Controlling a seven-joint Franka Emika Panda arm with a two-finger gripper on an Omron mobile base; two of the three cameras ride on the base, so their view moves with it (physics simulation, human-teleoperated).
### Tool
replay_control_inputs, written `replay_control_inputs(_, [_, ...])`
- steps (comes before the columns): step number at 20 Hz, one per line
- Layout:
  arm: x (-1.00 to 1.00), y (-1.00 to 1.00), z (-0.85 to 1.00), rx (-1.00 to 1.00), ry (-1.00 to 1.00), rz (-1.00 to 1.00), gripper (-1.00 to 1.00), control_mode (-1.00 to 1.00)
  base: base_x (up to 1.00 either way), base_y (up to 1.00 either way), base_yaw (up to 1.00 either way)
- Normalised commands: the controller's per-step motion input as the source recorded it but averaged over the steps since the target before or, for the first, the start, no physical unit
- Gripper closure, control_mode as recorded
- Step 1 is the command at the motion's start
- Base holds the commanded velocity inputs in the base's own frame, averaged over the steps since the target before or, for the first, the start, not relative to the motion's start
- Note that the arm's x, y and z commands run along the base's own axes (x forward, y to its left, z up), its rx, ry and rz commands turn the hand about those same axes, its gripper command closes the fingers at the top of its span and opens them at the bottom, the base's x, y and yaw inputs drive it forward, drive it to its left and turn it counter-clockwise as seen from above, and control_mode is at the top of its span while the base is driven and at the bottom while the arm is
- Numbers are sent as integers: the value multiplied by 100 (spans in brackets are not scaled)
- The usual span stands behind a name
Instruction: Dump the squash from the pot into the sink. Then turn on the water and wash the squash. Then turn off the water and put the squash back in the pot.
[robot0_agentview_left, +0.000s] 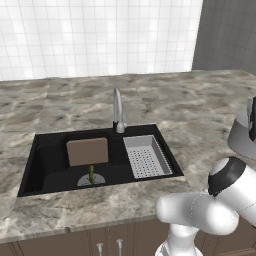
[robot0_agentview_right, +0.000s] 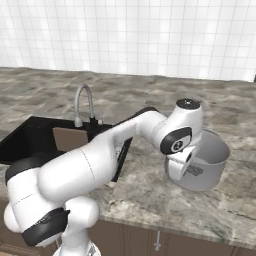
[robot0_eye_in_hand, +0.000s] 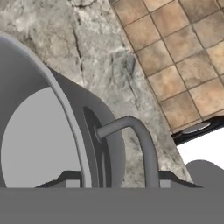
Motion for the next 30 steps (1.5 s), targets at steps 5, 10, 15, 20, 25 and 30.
replay_control_inputs(5, [0, -29, -52, 0, 0, -22, 100, -100, 0, 0, 0])
replay_control_inputs(10, [0, -20, -48, 0, 0, -21, 100, -100, 0, 0, 0])
replay_control_inputs(15, [2, -10, -52, 0, 0, -18, 100, -100, 0, 0, 0])
replay_control_inputs(20, [6, -20, -48, 0, 0, -13, 100, -100, 0, 0, 0])
replay_control_inputs(25, [20, -18, -44, 0, -7, -7, 100, -100, 0, 0, 0])
replay_control_inputs(30, [9, -11, -35, 0, -5, -2, -100, -100, 0, 0, 0])
